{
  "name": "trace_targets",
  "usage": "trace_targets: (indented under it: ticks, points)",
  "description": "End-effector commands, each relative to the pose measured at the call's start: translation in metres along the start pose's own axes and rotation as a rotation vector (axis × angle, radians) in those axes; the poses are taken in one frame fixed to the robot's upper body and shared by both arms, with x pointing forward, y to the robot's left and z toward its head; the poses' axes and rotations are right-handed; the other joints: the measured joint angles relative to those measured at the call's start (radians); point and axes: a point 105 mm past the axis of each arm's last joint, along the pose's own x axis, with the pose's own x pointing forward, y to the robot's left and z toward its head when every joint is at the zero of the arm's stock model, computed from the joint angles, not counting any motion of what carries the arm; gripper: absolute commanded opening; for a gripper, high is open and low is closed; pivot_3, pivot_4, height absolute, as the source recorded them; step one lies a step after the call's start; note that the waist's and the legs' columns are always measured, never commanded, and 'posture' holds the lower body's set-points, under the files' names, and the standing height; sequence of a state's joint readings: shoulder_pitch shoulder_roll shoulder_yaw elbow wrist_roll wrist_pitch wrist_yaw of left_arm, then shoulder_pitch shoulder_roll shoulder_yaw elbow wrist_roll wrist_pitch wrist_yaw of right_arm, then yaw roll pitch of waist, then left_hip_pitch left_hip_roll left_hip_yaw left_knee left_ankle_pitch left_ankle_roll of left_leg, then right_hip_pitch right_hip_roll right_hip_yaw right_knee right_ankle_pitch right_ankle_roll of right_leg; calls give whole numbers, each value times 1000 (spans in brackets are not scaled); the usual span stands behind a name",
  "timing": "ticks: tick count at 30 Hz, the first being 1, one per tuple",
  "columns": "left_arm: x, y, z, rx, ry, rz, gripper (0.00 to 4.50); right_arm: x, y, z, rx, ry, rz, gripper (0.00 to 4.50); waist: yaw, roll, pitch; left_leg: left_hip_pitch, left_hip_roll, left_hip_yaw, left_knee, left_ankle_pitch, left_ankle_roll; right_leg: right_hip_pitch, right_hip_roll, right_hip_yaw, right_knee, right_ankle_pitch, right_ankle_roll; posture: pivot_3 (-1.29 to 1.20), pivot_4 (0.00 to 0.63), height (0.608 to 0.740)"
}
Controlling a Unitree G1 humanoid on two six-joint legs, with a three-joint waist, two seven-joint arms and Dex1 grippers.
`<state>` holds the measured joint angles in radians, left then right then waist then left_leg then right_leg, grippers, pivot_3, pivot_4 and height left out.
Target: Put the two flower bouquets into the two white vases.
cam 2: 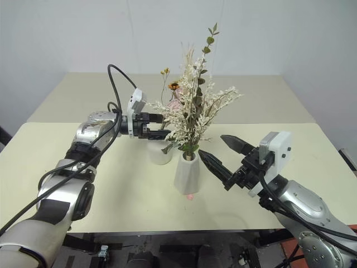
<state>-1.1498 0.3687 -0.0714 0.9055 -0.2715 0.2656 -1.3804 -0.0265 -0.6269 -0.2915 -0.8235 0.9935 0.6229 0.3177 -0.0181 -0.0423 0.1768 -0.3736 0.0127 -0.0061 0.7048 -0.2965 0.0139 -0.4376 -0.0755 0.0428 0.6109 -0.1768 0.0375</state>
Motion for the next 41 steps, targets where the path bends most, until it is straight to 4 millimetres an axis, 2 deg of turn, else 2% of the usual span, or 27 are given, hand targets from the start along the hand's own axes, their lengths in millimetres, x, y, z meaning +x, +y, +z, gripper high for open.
trace_targets:
  ticks: [1, 5, 10, 14, 18, 22, 27, 30, 36, 41]
  points:
    - [-11, -2, 24, 56, -48, -36, 4500, -5, 4, 14, -42, -40, -12, 4478, -1, 0, 0, 0, 0, 0, 0, 0, 0, 0, 0, 0, 0, 0, 0, 0, 150, 740]
    - [-34, 1, 26, 64, -48, -4, 4500, -7, 4, 13, -40, -36, -27, 4478, 0, 0, 0, 0, 0, 0, 0, 0, 0, 0, 0, 0, 0, 0, 0, 0, 150, 740]
    - [-71, -7, 28, 55, -54, 18, 4500, -9, 3, 11, -36, -26, -32, 4478, 0, 0, 0, 0, 1, 0, 0, 0, 0, 0, 0, 0, 0, 0, 0, 0, 150, 740]
    - [-93, -11, 24, 55, -29, 83, 4500, -9, -2, 9, -35, -13, -32, 4478, 4, 0, 0, 1, 1, 0, 0, 0, 0, 0, 0, 0, 1, 0, 0, 0, 150, 740]
    - [-114, -22, 29, 93, -20, 127, 4500, -13, -12, 9, -57, 18, -33, 4478, 6, 0, 0, 0, 1, 0, 0, 0, 0, 0, 0, 0, 1, 0, 0, 0, 150, 740]
    - [-130, -43, 33, 149, -30, 144, 4500, -24, -26, 12, -82, 64, -44, 4478, 6, 0, 0, 0, 1, 0, 0, 0, 0, 0, 0, 0, 0, 0, 0, 0, 150, 740]
    - [-142, -75, 29, 217, 19, 129, 4500, -44, -38, 16, -111, 140, -40, 4478, 7, 0, 0, 2, 2, 1, 0, 0, 0, 0, 0, 0, 1, 0, 0, 0, 150, 740]
    - [-148, -86, 30, 245, 52, 132, 4500, -58, -48, 19, -129, 202, -47, 4478, 8, 0, 0, 2, 2, 1, 0, 0, 0, 1, 0, 0, 0, -1, 1, 0, 150, 740]
    - [-146, -96, 34, 265, 29, 138, 4500, -81, -64, 22, -153, 310, -55, 4478, 8, 0, 0, 4, 2, 1, 0, 0, 0, 2, 0, 0, 0, -1, 1, 0, 150, 740]
    - [-139, -97, 28, 254, 7, 126, 4500, -84, -66, 26, -154, 339, -39, 4478, 5, 0, 0, 4, 2, 1, 0, 0, 0, 2, 0, 0, 0, -1, 1, 0, 150, 740]
